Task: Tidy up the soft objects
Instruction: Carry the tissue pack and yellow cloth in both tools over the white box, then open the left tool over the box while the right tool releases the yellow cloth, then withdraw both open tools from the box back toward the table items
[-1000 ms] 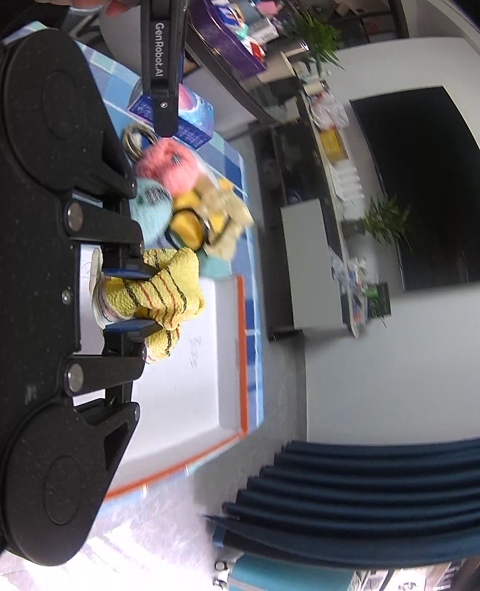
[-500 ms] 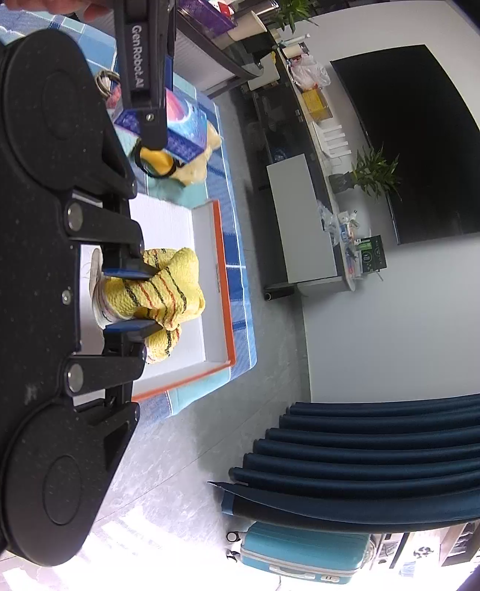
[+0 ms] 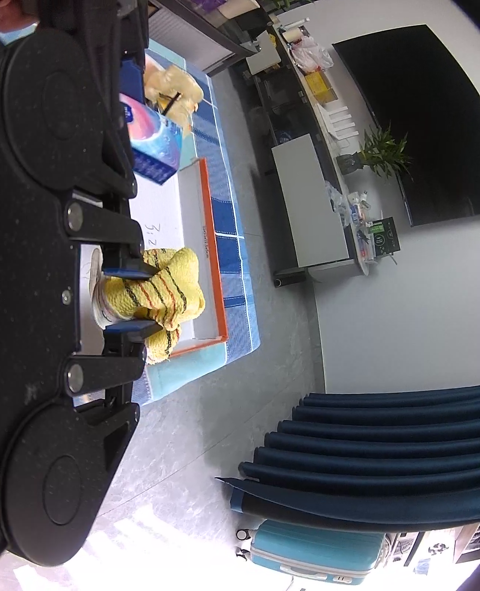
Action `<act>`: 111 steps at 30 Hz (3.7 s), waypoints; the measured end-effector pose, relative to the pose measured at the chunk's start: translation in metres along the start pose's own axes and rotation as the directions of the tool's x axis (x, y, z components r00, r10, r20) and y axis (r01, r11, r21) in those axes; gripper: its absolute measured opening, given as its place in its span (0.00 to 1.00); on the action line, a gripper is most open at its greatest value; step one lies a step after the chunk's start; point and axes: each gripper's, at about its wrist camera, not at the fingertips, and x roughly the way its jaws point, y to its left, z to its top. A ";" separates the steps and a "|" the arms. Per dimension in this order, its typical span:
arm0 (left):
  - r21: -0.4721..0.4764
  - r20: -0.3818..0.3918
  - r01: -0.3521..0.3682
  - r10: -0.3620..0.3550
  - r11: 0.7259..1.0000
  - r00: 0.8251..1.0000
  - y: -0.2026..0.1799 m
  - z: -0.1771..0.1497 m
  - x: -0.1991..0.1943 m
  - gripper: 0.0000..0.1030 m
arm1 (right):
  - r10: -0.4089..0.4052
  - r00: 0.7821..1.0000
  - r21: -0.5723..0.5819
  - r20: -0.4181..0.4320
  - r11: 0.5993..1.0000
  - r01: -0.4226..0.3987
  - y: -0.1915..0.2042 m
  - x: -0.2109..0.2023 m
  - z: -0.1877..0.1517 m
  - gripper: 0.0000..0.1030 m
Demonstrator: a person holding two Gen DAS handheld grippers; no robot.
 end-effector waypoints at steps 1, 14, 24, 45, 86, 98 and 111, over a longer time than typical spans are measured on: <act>0.000 -0.002 0.000 0.000 1.000 1.000 -0.001 0.001 0.002 0.52 | -0.003 1.000 -0.001 -0.005 1.000 0.003 0.000 0.003 0.001 0.28; -0.023 -0.031 -0.006 0.005 1.000 1.000 0.000 0.008 0.021 0.52 | -0.011 0.999 -0.015 -0.039 1.000 0.010 0.001 0.039 0.015 0.30; -0.018 -0.047 0.002 -0.003 1.000 0.999 -0.003 0.012 0.033 0.52 | 0.000 1.000 -0.006 0.017 1.000 0.000 0.000 0.040 0.026 0.53; -0.021 -0.036 -0.006 0.005 1.000 0.999 -0.010 0.005 0.009 0.86 | -0.048 0.995 0.035 0.091 0.998 0.045 -0.009 -0.024 0.008 0.59; -0.155 0.012 -0.162 0.166 0.975 0.986 0.074 -0.044 -0.075 0.91 | 0.071 0.997 -0.087 -0.007 0.994 -0.071 0.091 -0.045 -0.035 0.59; -0.210 0.002 -0.199 0.204 0.957 0.979 0.106 -0.060 -0.085 0.91 | 0.119 0.992 -0.125 -0.036 0.985 -0.123 0.124 -0.038 -0.045 0.59; -0.245 -0.017 -0.225 0.228 0.943 0.973 0.130 -0.076 -0.090 0.91 | 0.156 0.985 -0.163 -0.074 0.973 -0.166 0.151 -0.029 -0.057 0.59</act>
